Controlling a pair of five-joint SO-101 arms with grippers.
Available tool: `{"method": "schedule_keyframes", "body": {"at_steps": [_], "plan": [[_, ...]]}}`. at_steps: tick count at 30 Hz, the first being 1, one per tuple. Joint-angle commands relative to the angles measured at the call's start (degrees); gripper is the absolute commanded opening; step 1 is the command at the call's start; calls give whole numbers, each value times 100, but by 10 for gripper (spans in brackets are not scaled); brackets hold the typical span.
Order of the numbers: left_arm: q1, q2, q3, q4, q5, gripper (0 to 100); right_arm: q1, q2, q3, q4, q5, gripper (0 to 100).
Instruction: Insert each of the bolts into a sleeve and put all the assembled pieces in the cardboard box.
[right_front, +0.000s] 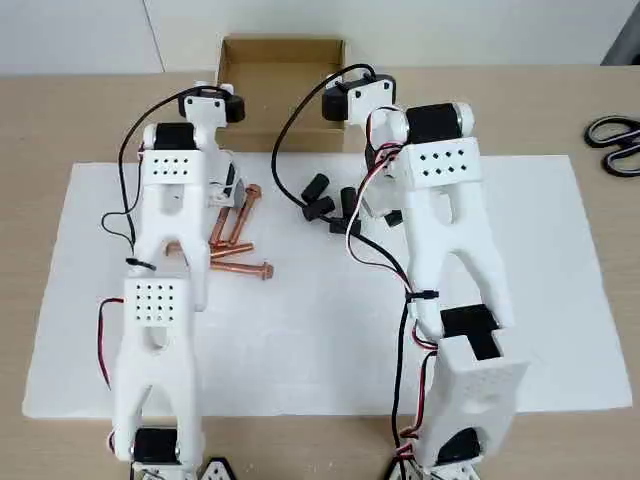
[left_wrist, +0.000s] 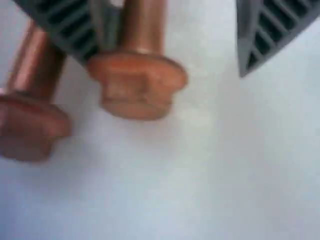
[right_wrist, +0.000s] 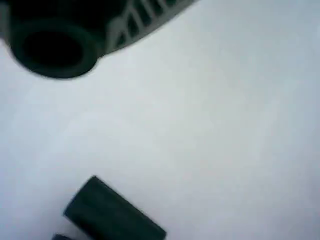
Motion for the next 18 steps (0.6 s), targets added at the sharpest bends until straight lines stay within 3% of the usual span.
{"method": "schedule_keyframes", "body": {"at_steps": [1,18], "plan": [[9,-9,-57,-9,0,72,-4,-374,-35,119,-44,4],[193,-35,-233,26,-18,6,-4,-374,-35,119,-53,4]]}}
